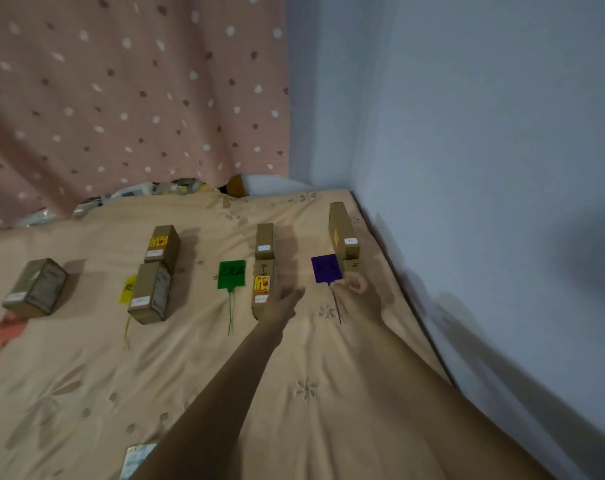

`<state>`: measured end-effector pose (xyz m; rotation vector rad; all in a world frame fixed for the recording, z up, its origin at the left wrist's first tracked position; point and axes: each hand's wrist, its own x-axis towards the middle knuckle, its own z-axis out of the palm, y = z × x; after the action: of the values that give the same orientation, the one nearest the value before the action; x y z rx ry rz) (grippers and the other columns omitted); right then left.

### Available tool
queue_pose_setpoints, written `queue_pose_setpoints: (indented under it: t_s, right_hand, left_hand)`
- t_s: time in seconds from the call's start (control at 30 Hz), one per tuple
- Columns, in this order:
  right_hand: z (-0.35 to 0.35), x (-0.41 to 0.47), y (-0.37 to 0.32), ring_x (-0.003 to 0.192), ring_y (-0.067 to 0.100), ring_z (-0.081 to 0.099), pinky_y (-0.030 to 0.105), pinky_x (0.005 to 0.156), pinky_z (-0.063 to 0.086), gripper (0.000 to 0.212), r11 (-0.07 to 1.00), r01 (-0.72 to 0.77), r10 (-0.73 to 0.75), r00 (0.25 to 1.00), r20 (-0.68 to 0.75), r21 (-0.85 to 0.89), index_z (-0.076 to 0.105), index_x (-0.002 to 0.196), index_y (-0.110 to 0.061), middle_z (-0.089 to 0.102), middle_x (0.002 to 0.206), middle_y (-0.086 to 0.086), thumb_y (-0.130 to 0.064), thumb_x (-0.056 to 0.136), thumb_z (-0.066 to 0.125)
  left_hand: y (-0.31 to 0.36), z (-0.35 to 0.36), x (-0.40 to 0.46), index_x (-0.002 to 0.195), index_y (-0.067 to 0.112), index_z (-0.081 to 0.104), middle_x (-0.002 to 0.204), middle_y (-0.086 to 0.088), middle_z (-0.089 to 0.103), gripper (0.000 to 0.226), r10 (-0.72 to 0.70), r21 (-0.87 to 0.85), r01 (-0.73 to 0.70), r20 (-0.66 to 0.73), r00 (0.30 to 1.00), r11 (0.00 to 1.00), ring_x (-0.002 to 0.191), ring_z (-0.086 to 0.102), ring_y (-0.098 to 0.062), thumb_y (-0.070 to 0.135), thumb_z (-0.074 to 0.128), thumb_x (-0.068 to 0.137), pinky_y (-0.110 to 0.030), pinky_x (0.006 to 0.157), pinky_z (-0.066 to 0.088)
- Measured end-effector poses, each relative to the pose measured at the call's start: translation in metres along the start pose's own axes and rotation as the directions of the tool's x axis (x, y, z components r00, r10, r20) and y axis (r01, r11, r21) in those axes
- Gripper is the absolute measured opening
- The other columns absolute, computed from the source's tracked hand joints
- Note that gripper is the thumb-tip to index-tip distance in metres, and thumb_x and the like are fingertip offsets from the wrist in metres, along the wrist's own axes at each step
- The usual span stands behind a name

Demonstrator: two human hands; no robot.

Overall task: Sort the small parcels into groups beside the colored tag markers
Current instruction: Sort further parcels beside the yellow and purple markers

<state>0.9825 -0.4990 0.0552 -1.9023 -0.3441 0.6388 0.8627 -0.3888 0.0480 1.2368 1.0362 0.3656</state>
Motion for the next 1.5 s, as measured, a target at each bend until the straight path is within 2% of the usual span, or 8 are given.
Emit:
queue_pose_setpoints:
  t_s: [0.17, 0.27, 0.53, 0.67, 0.87, 1.13, 1.33, 1.5]
  right_hand:
    - [0.081, -0.076, -0.011, 0.110, 0.020, 0.061, 0.039, 0.097, 0.050, 0.046, 0.999, 0.011, -0.012, 0.999, 0.036, 0.043, 0.059, 0.120, -0.022, 0.063, 0.118, -0.001, -0.034, 0.078, 0.074]
    - [0.128, -0.125, -0.009, 0.104, 0.015, 0.057, 0.019, 0.076, 0.045, 0.038, 1.000, 0.011, -0.013, 0.996, 0.092, 0.017, 0.059, 0.121, -0.016, 0.060, 0.112, -0.003, -0.026, 0.086, 0.070]
    - [0.232, -0.229, 0.018, 0.098, 0.014, 0.060, 0.024, 0.075, 0.048, 0.034, 0.988, -0.052, 0.084, 0.972, 0.219, -0.149, 0.061, 0.113, -0.023, 0.065, 0.114, -0.002, -0.030, 0.081, 0.071]
    - [0.260, -0.261, 0.040, 0.099, 0.016, 0.061, 0.029, 0.079, 0.051, 0.030, 0.948, -0.030, 0.148, 0.924, 0.353, -0.317, 0.060, 0.106, -0.025, 0.063, 0.105, -0.005, -0.034, 0.080, 0.069]
    - [0.285, -0.287, 0.073, 0.104, 0.016, 0.057, 0.031, 0.086, 0.045, 0.047, 0.851, 0.031, 0.227, 0.878, 0.422, -0.524, 0.053, 0.129, -0.020, 0.060, 0.117, -0.002, -0.033, 0.085, 0.059]
    - [0.305, -0.300, 0.082, 0.113, 0.024, 0.060, 0.036, 0.089, 0.052, 0.055, 0.742, 0.151, 0.194, 0.884, 0.424, -0.653, 0.046, 0.136, -0.018, 0.063, 0.124, 0.006, -0.042, 0.088, 0.055]
    - [0.312, -0.309, 0.084, 0.102, 0.026, 0.064, 0.035, 0.081, 0.054, 0.059, 0.759, 0.159, 0.173, 0.886, 0.431, -0.631, 0.046, 0.132, -0.018, 0.065, 0.114, 0.006, -0.046, 0.080, 0.057]
    - [0.313, -0.317, 0.076, 0.099, 0.019, 0.063, 0.031, 0.077, 0.053, 0.059, 0.839, 0.117, 0.123, 0.911, 0.394, -0.532, 0.051, 0.115, -0.027, 0.062, 0.111, -0.002, -0.054, 0.065, 0.067]
  left_hand:
    - [-0.019, -0.107, -0.033, 0.108, 0.008, 0.058, 0.100, -0.006, 0.060, 0.028, 0.024, 0.018, -0.024, -0.021, 0.999, 1.000, 0.095, 0.055, -0.021, 0.030, 0.061, 0.092, -0.036, 0.088, 0.045]
    - [-0.035, -0.176, -0.058, 0.103, 0.008, 0.057, 0.097, -0.006, 0.057, 0.024, 0.024, 0.022, -0.023, -0.046, 0.999, 0.999, 0.095, 0.054, -0.022, 0.030, 0.060, 0.093, -0.037, 0.089, 0.046]
    - [-0.107, -0.308, -0.116, 0.104, 0.004, 0.057, 0.100, -0.009, 0.055, 0.028, -0.099, 0.052, 0.103, -0.087, 0.991, 0.993, 0.095, 0.053, -0.024, 0.030, 0.060, 0.093, -0.037, 0.083, 0.044]
    - [-0.145, -0.327, -0.138, 0.087, 0.008, 0.052, 0.092, -0.010, 0.052, 0.021, -0.183, 0.074, 0.190, -0.097, 0.978, 0.979, 0.087, 0.050, -0.022, 0.027, 0.062, 0.092, -0.036, 0.078, 0.041]
    - [-0.188, -0.332, -0.161, 0.075, 0.004, 0.051, 0.070, -0.006, 0.050, 0.024, -0.298, 0.093, 0.309, -0.120, 0.947, 0.946, 0.062, 0.046, -0.015, 0.017, 0.053, 0.095, -0.027, 0.056, 0.035]
    - [-0.212, -0.336, -0.172, 0.076, 0.009, 0.060, 0.075, -0.007, 0.059, 0.025, -0.349, 0.041, 0.350, -0.025, 0.937, 0.936, 0.069, 0.055, -0.019, 0.017, 0.048, 0.096, -0.027, 0.062, 0.041]
    - [-0.233, -0.344, -0.171, 0.120, 0.004, 0.050, 0.110, -0.017, 0.061, 0.064, -0.410, -0.106, 0.404, -0.038, 0.911, 0.909, 0.095, 0.057, -0.028, 0.046, 0.046, 0.072, -0.037, 0.082, 0.043]
    - [-0.211, -0.353, -0.174, 0.095, 0.008, 0.045, 0.102, -0.019, 0.056, 0.016, -0.337, -0.086, 0.327, -0.166, 0.927, 0.941, 0.089, 0.055, -0.028, 0.022, 0.048, 0.087, -0.037, 0.074, 0.042]
